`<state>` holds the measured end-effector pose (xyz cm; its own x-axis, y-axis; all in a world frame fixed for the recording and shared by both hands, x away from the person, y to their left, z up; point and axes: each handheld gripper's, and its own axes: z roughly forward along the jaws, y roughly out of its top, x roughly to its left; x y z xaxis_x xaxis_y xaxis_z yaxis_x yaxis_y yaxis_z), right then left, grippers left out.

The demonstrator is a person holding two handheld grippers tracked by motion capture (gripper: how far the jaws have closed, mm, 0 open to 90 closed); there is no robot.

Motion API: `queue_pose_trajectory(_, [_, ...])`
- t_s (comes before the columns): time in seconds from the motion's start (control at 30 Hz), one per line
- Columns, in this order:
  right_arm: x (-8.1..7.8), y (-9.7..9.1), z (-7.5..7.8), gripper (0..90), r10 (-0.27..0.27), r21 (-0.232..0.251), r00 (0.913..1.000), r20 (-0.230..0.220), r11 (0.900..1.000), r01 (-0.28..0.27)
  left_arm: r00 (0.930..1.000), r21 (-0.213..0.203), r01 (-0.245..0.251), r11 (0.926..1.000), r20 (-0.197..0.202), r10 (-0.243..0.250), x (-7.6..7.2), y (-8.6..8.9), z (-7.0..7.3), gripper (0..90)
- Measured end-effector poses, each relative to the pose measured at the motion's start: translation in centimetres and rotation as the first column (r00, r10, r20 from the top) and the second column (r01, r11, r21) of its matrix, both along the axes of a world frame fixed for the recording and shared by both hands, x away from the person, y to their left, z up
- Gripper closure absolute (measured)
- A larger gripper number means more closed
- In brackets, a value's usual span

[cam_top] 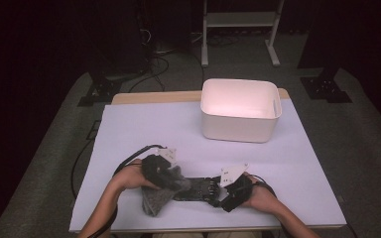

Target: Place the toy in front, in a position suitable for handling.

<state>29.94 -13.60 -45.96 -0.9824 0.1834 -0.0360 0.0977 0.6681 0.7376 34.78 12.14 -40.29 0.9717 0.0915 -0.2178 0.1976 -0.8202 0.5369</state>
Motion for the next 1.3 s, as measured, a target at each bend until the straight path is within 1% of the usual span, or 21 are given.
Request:
queue_pose_trajectory(0.13, [-0.1, 0.0, 0.0, 23.4, -0.001, -0.003, 1.0, 0.005, 1.0, 0.001, 0.9973, -0.013, 0.07, 0.9974, 0.022, -0.07, 0.1, -3.6, 0.3, 69.4])
queue_pose_trajectory(0.17, [-0.1, 0.0, -0.1, 23.4, -0.002, -0.006, 1.0, 0.003, 1.0, 0.002, 0.9954, -0.031, 0.093, 0.9952, 0.025, -0.092, 0.0, -5.0, 0.5, 69.4])
queue_pose_trajectory(0.2, [-0.1, 0.0, -0.1, 23.4, -0.002, -0.006, 1.0, 0.003, 1.0, 0.002, 0.9954, -0.031, 0.093, 0.9952, 0.025, -0.092, 0.0, -5.0, 0.5, 69.4])
queue_pose_trajectory(0.3, [-0.1, 0.0, -0.2, 23.5, -0.001, -0.007, 1.0, -0.002, 1.0, 0.001, 0.9923, -0.028, 0.121, 0.9923, 0.032, -0.12, -0.2, -6.3, 0.7, 69.4])
queue_pose_trajectory(0.37, [-0.1, 0.0, -0.2, 23.5, -0.001, -0.007, 1.0, -0.007, 1.0, 0.001, 0.9919, -0.025, 0.123, 0.9921, 0.037, -0.122, -0.2, -6.4, 0.8, 69.3])
queue_pose_trajectory(0.43, [0.0, -0.1, -0.2, 23.5, 0.001, -0.002, 1.0, -0.008, 1.0, -0.001, 0.9928, -0.026, 0.115, 0.993, 0.035, -0.114, -0.2, -5.9, 0.8, 69.4])
queue_pose_trajectory(0.53, [0.0, -0.2, -0.2, 23.5, -0.005, 0.003, 0.9997, -0.024, 1.0, 0.005, 0.9952, -0.002, 0.09, 0.9959, 0.037, -0.09, 0.0, -4.5, 0.7, 69.4])
queue_pose_trajectory(0.57, [0.1, -0.3, -0.2, 23.5, 0.002, 0.0, 0.9998, -0.022, 1.0, -0.002, 0.9966, 0.001, 0.075, 0.9972, 0.033, -0.075, 0.1, -3.9, 0.6, 69.3])
queue_pose_trajectory(0.67, [0.2, -0.4, -0.2, 23.5, 0.004, 0.001, 0.9998, -0.022, 1.0, -0.004, 0.9989, -0.008, 0.045, 0.999, 0.017, -0.045, 0.1, -2.4, 0.2, 69.3])
queue_pose_trajectory(0.7, [0.1, -0.4, -0.2, 23.5, 0.001, -0.001, 0.9997, -0.026, 1.0, -0.001, 0.9992, -0.006, 0.036, 0.9993, 0.021, -0.036, 0.1, -2.0, 0.2, 69.3])
queue_pose_trajectory(0.73, [0.1, -0.5, -0.2, 23.5, 0.001, -0.002, 0.9996, -0.028, 1.0, -0.001, 0.9996, -0.003, 0.023, 0.9997, 0.019, -0.023, 0.0, -1.7, 0.1, 69.3])
queue_pose_trajectory(0.8, [0.2, -0.5, -0.2, 23.5, 0.003, 0.004, 0.9996, -0.027, 1.0, -0.003, 0.9995, -0.002, 0.024, 0.9997, 0.023, -0.024, 0.1, -1.6, 0.2, 69.3])
queue_pose_trajectory(0.83, [0.2, -0.5, -0.1, 23.5, 0.002, 0.003, 0.9996, -0.026, 1.0, -0.002, 0.9994, -0.007, 0.023, 0.9997, 0.025, -0.023, 0.1, -1.8, 0.3, 69.2])
queue_pose_trajectory(0.93, [0.1, -0.5, 0.0, 23.5, -0.002, 0.005, 0.9998, -0.021, 1.0, 0.002, 0.9977, -0.021, 0.061, 0.9979, 0.03, -0.06, 0.1, -3.6, 0.5, 69.3])
queue_pose_trajectory(1.03, [0.0, -0.5, 0.0, 23.5, -0.006, 0.005, 0.9997, -0.023, 1.0, 0.006, 0.9938, -0.036, 0.105, 0.9938, 0.038, -0.104, 0.1, -6.0, 0.7, 69.2])
queue_pose_trajectory(1.1, [0.0, -0.5, -0.2, 23.5, -0.007, 0.001, 0.9996, -0.028, 1.0, 0.007, 0.9918, -0.044, 0.125, 0.9912, 0.032, -0.123, -0.1, -7.1, 0.7, 69.2])
queue_pose_trajectory(1.13, [0.0, -0.5, -0.3, 23.5, -0.005, -0.001, 0.9994, -0.035, 1.0, 0.005, 0.9898, -0.042, 0.139, 0.9893, 0.036, -0.138, -0.1, -7.6, 0.8, 68.9])
queue_pose_trajectory(1.17, [0.0, -0.5, -0.3, 23.5, -0.005, -0.001, 0.9994, -0.035, 1.0, 0.005, 0.9879, -0.042, 0.152, 0.9876, 0.039, -0.15, -0.2, -8.0, 0.7, 68.9])
queue_pose_trajectory(1.23, [0.0, -0.7, -0.4, 23.5, -0.005, 0.005, 0.999, -0.045, 1.0, 0.005, 0.9865, -0.04, 0.161, 0.9861, 0.038, -0.16, -0.3, -8.4, 0.7, 68.5])
queue_pose_trajectory(1.27, [0.1, -0.9, -0.4, 23.5, -0.004, 0.002, 0.9992, -0.041, 1.0, 0.004, 0.9867, -0.046, 0.16, 0.986, 0.038, -0.158, -0.3, -8.4, 0.7, 68.5])
queue_pose_trajectory(1.3, [0.0, -1.0, -0.4, 23.5, -0.008, 0.008, 0.9987, -0.051, 0.9999, 0.009, 0.9881, -0.047, 0.152, 0.9873, 0.033, -0.15, -0.4, -8.2, 0.8, 68.5])
